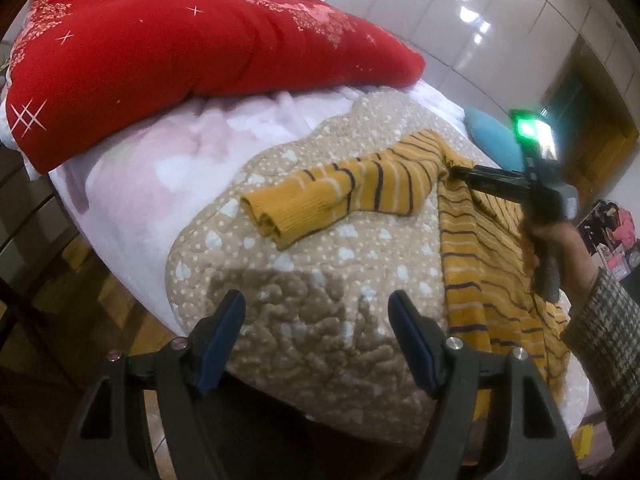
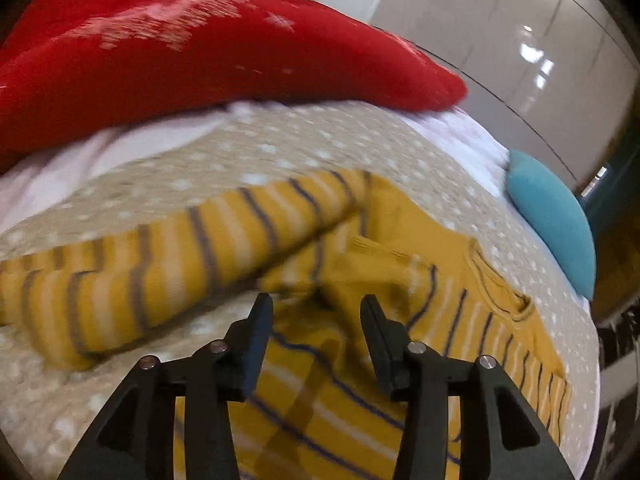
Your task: Fold small clothes
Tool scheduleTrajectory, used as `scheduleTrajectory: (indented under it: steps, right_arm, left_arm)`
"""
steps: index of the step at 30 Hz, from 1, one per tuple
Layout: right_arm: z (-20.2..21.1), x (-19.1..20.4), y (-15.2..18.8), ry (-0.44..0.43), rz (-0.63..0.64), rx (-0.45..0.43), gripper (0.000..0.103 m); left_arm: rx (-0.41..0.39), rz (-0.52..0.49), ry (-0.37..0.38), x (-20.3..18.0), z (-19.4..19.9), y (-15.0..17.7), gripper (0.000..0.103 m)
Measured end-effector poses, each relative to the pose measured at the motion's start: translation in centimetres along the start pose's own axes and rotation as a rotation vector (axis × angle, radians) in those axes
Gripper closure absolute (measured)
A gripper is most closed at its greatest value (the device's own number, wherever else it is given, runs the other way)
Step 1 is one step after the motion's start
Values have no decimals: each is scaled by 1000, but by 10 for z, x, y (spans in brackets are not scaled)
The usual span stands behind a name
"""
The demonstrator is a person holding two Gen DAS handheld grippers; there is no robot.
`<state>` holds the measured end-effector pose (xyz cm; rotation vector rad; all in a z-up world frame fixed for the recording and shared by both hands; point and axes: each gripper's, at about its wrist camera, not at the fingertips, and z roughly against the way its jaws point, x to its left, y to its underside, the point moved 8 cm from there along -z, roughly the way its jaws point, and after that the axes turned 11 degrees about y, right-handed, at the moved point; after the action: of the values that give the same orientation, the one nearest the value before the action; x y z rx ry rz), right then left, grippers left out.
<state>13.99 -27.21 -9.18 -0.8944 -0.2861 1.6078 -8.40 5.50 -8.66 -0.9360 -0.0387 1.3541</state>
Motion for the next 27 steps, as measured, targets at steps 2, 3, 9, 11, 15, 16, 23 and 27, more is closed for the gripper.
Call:
scheduleTrajectory:
  steps: [2,3,9,11,15,16,23,27]
  right_arm:
    - [11,-6,2,-33,-31,-5,54]
    - [17,-12,7,-41,-55,-5,54]
    - [35,-75,42,59,-148,28,49]
    - [45,-80,49,77,-134,33,49]
    - [71,-50,43,-13,-105,0,45]
    - [77,-35,39,-41,-81,-16,42]
    - [121,112,16,-266,161,-112,39]
    - [141,184,15,-328,321,-185,39]
  left_arm:
    - [-3,8,-8,3,2,0,30]
    - [-7,14,-14,5,4,0,30]
    - [-29,82,-58,30,14,-3,29]
    - [-36,116,-73,40,18,-3,29]
    - [-54,195,-102,63,30,-2,29]
    - [-61,205,-107,66,34,-2,29]
    - [-97,249,-155,90,59,5,29]
    - [-107,292,-190,111,69,12,29]
